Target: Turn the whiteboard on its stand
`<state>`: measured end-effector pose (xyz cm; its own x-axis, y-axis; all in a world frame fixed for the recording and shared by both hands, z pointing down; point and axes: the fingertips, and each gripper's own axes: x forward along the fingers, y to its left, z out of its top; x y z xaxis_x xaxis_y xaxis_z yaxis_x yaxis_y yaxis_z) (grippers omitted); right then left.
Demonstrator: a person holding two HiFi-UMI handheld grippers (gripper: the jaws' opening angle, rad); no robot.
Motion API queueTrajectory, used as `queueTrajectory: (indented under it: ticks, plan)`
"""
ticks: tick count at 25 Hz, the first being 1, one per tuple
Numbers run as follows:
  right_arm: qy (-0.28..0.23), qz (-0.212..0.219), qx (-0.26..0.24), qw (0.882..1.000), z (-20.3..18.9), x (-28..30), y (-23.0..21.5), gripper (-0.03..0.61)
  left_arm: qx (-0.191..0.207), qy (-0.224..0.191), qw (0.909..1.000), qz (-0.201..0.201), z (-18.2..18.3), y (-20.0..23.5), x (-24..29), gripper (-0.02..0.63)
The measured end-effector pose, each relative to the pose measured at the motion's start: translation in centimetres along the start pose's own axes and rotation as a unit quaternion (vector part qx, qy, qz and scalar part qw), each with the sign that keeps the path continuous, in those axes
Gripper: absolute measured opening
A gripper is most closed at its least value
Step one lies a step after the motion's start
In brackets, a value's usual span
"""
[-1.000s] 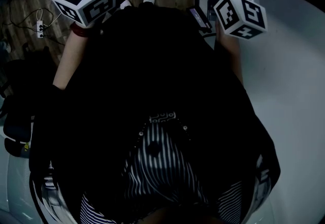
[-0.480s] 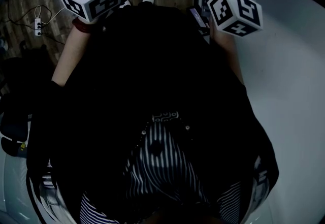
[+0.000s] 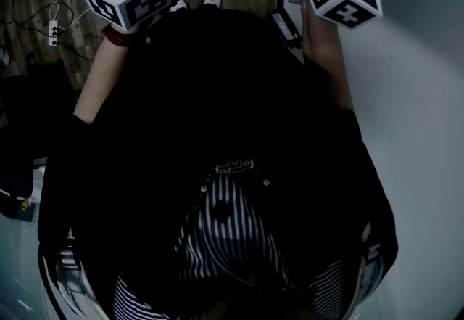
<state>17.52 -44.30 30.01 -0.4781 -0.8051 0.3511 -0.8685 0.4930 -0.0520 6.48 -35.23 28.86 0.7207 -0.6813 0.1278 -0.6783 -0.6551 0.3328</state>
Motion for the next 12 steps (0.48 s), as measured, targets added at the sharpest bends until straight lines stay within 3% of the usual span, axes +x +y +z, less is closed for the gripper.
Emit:
queueTrajectory:
  ticks: [12]
  plan:
    - [-0.007,0.022,-0.021,1.000,0.34,1.06,-0.98,0.097,-0.001,-0.003,0.9998,0.022,-0.21,0.10,-0.72,0.002]
